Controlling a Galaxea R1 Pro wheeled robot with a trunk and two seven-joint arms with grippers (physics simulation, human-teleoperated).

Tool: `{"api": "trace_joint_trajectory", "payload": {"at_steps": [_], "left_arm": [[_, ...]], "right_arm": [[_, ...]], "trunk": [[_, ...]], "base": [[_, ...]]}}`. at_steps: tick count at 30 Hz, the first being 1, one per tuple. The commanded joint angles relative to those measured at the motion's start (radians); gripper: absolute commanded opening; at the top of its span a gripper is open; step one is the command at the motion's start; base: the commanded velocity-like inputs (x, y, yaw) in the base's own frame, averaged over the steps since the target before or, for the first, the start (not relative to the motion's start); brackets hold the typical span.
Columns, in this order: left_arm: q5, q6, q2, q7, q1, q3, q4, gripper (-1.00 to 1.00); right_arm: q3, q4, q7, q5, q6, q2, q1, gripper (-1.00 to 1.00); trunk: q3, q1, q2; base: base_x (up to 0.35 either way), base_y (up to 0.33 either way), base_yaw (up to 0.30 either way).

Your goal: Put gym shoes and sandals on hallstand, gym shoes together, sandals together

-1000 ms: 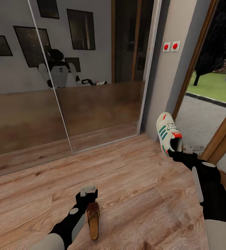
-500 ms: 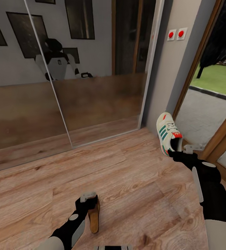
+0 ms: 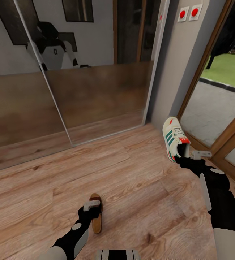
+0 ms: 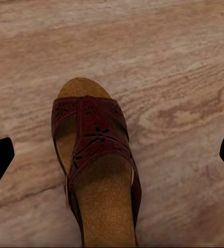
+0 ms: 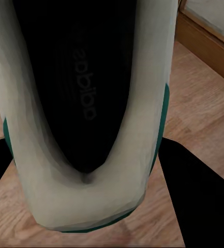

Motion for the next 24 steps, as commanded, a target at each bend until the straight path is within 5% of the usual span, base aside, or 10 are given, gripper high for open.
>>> {"api": "trace_joint_trajectory", "payload": {"at_steps": [1, 13, 24], "left_arm": [[0.010, -0.004, 0.000, 0.006, -0.001, -0.009, 0.001, 1.00], [0.011, -0.004, 0.000, 0.006, -0.001, -0.009, 0.002, 1.00], [0.010, -0.004, 0.002, 0.007, -0.001, -0.008, 0.002, 1.00]], "right_arm": [[-0.001, -0.001, 0.006, 0.005, 0.005, 0.000, -0.001, -1.00], [0.000, -0.001, 0.006, 0.005, 0.005, 0.000, -0.001, -1.00], [0.000, -0.001, 0.006, 0.005, 0.004, 0.000, -0.001, -1.00]], "trunk": [[-0.006, 0.000, -0.001], [-0.067, 0.006, -0.003], [-0.090, 0.007, -0.004]], "base": [[0.000, 0.000, -0.126], [0.000, 0.000, -0.098], [0.000, 0.000, -0.003]]}}
